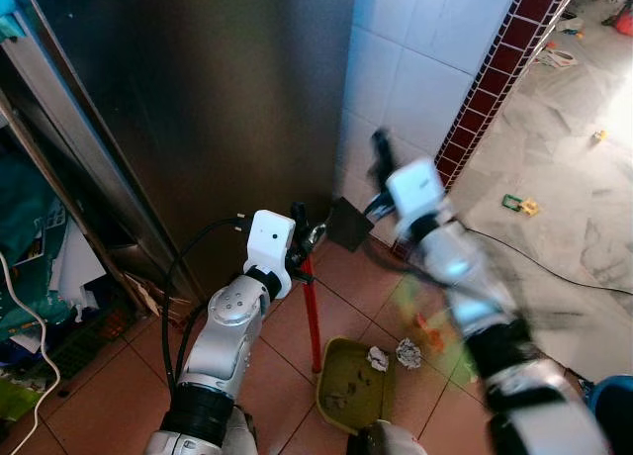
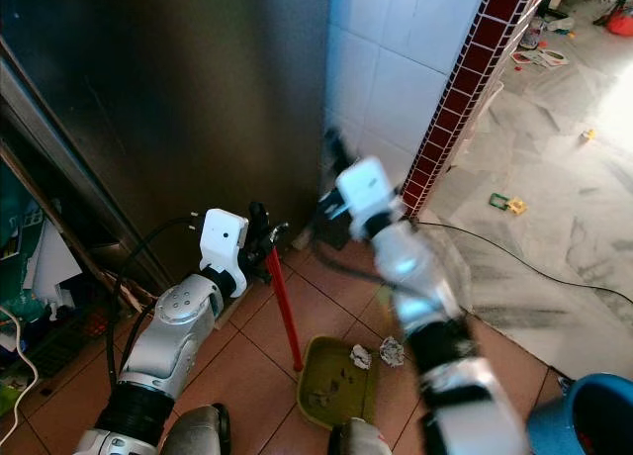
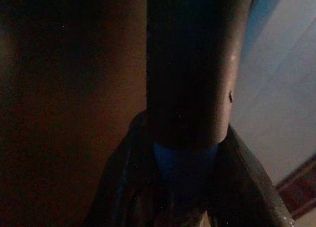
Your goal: Sweep floor
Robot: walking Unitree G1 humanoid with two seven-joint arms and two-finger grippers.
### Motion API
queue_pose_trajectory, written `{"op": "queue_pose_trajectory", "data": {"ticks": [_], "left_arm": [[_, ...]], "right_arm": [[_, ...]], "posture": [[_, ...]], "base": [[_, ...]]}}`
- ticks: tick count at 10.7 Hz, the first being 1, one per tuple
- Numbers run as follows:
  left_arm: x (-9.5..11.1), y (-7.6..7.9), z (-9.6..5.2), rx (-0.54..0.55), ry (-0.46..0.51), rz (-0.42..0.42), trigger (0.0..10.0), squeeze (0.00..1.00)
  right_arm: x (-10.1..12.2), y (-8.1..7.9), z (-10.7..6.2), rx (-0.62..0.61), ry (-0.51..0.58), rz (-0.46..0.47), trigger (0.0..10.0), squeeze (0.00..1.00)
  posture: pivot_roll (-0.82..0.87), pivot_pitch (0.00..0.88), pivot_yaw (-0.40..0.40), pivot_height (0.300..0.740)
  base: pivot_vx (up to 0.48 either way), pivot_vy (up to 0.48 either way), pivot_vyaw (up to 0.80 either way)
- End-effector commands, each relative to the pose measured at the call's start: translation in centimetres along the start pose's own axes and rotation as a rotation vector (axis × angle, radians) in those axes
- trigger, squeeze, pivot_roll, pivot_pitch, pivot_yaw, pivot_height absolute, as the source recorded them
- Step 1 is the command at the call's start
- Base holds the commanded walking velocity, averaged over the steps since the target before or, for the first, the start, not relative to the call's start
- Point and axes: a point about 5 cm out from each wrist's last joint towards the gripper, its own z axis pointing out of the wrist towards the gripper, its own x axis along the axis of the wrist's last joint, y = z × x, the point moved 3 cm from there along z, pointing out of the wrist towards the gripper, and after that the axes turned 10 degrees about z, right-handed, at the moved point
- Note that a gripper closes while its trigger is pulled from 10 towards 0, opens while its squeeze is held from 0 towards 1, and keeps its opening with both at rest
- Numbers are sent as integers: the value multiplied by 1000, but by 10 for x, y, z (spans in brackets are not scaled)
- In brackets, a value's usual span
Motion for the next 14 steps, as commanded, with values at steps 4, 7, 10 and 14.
{"op": "queue_pose_trajectory", "data": {"ticks": [4, 7, 10, 14], "left_arm": [[-7, -1, 0, 28, -28, -3, 10000, 0], [-10, 1, 3, 25, -48, -21, 10000, 0], [-4, 3, 6, 17, -26, -47, 10000, 0], [18, 5, -1, 7, 63, -32, 10000, 0]], "right_arm": [[29, -6, 9, 47, 76, 245, 10000, 0], [75, -8, 20, 106, 158, 285, 10000, 0], [106, -1, 18, 85, 288, 99, 10000, 0], [113, 15, -3, -49, 387, -96, 10000, 0]], "posture": [[16, 63, -39, 740], [12, 44, -36, 740], [8, 18, -27, 740], [8, 5, -20, 740]], "base": [[0, 0, 0], [0, 0, 0], [0, 0, 0], [0, 0, 0]]}}
